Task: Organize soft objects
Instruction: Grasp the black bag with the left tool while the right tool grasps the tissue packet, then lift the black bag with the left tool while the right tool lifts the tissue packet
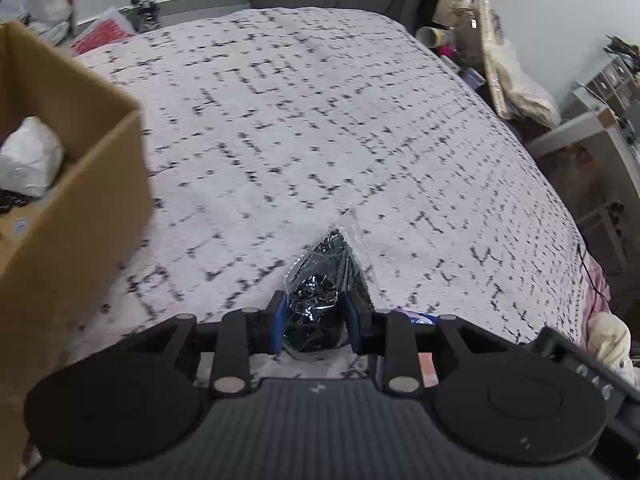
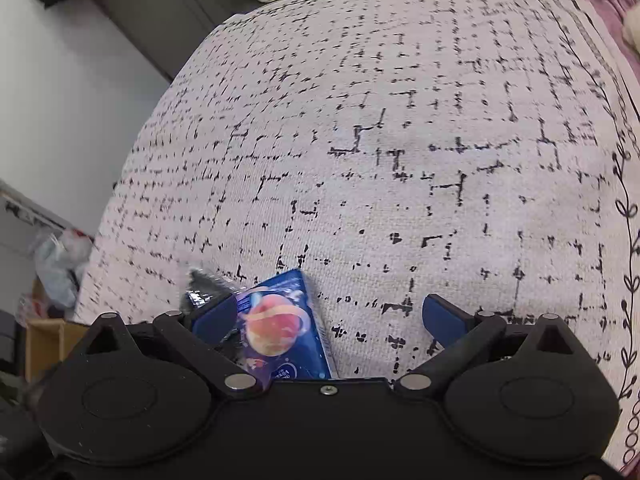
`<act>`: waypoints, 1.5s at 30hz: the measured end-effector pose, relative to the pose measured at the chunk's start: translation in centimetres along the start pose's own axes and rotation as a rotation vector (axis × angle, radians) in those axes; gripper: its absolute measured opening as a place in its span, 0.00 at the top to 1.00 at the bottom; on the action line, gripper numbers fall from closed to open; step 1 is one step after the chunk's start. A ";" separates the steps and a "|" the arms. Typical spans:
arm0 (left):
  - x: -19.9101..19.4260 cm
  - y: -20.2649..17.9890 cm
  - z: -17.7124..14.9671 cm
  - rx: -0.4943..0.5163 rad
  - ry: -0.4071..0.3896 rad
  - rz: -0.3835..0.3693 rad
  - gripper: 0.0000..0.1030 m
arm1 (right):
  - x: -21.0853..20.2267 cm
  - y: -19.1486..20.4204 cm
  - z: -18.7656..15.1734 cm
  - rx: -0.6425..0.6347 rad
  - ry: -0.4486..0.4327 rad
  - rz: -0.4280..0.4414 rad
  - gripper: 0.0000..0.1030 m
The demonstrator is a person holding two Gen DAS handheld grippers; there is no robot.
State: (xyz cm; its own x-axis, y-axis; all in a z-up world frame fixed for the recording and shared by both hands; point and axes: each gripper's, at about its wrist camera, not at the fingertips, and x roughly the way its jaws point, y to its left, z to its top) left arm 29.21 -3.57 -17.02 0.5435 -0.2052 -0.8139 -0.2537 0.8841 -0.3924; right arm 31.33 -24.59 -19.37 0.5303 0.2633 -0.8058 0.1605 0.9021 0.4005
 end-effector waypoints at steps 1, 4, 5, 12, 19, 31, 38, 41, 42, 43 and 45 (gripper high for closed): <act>-0.1 0.3 0.1 -0.007 0.003 0.005 0.71 | 0.1 0.3 -0.2 -0.018 -0.002 -0.008 0.03; -0.4 0.7 0.3 -0.013 0.000 0.017 0.71 | 0.5 1.0 -0.6 -0.052 -0.005 -0.024 0.09; -0.4 0.8 0.4 -0.013 -0.004 0.019 0.72 | 0.5 1.0 -0.6 -0.047 -0.009 -0.033 0.17; -1.4 0.6 0.5 0.001 -0.029 0.007 0.73 | 0.2 0.6 -1.0 -0.025 0.004 0.036 0.85; -3.2 0.2 0.8 0.026 -0.087 -0.014 0.74 | -1.0 1.0 -1.4 -0.042 -0.018 0.046 1.00; -3.9 0.7 0.7 0.015 -0.090 -0.015 0.74 | -1.1 3.3 -2.6 -0.115 -0.028 0.037 0.30; -5.1 1.0 1.7 0.007 -0.150 -0.015 0.74 | 0.7 5.3 -4.0 -0.282 -0.013 -0.052 0.30; -5.5 0.8 1.9 0.021 -0.176 -0.014 0.74 | 1.1 6.3 -4.4 -0.361 -0.017 -0.065 0.39; -5.6 0.7 1.9 0.029 -0.184 -0.011 0.74 | 1.2 6.4 -4.5 -0.375 -0.012 -0.056 0.54; -5.7 0.6 2.0 0.036 -0.190 -0.010 0.74 | 1.2 6.5 -4.6 -0.378 -0.013 -0.056 0.54; -5.9 0.8 2.2 0.021 -0.184 -0.020 0.74 | 0.8 6.4 -4.5 -0.377 -0.017 -0.055 0.55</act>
State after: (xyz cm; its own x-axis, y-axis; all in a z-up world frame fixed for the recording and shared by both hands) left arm 27.53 -0.72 -11.57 0.6863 -0.1445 -0.7129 -0.2258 0.8893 -0.3976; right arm 29.06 -17.07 -19.45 0.5437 0.2086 -0.8130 -0.1268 0.9779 0.1661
